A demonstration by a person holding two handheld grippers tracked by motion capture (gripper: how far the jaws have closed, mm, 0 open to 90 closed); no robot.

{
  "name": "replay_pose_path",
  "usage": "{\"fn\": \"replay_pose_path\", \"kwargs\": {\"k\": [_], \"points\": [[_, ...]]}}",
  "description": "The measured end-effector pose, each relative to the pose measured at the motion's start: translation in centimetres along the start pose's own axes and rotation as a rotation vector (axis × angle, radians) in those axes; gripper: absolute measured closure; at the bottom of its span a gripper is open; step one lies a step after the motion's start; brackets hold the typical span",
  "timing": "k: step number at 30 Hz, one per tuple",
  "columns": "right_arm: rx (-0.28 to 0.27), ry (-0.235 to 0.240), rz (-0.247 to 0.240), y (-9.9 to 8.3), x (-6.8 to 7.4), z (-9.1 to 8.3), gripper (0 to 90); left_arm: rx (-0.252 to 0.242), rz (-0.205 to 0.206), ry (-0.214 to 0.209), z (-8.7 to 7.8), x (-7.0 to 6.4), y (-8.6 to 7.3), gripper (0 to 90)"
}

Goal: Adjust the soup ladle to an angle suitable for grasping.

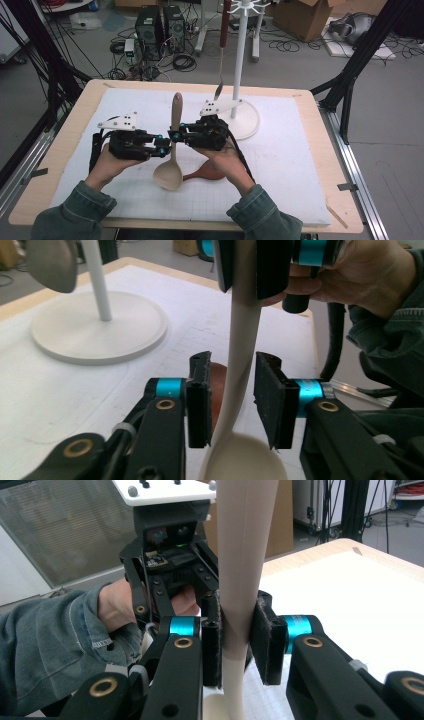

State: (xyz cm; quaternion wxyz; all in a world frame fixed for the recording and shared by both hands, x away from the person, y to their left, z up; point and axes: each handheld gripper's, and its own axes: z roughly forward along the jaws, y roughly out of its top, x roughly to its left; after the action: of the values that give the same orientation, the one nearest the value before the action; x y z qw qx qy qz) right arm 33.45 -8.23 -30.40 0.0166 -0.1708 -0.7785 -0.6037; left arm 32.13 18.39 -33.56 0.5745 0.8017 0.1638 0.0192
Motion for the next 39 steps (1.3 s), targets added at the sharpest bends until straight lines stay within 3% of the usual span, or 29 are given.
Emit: {"fn": "replay_pose_path", "kwargs": {"k": [9, 15, 26, 39], "points": [[-0.002, -0.013, -0.002, -0.1, -0.5, -1.1, 77.2, 0.01, -0.001, 0.056, -1.3, -0.3, -0.6, 56.9], [-0.017, -0.018, -0.002, 0.0, -1.0, -1.9, 77.2, 0.018, 0.002, 0.111, -2.1, -0.4, -1.2, 50.2], [0.002, -0.028, -0.002, 0.0, -1.6, -3.1, 77.2, 0.043, 0.006, 0.21, -3.0, -0.2, -1.9, 37.3], [0.014, -0.05, -0.011, 0.7, -2.6, -4.9, 77.2, 0.07, 0.007, 0.245, -3.6, 0.2, -2.3, 31.3]]}}
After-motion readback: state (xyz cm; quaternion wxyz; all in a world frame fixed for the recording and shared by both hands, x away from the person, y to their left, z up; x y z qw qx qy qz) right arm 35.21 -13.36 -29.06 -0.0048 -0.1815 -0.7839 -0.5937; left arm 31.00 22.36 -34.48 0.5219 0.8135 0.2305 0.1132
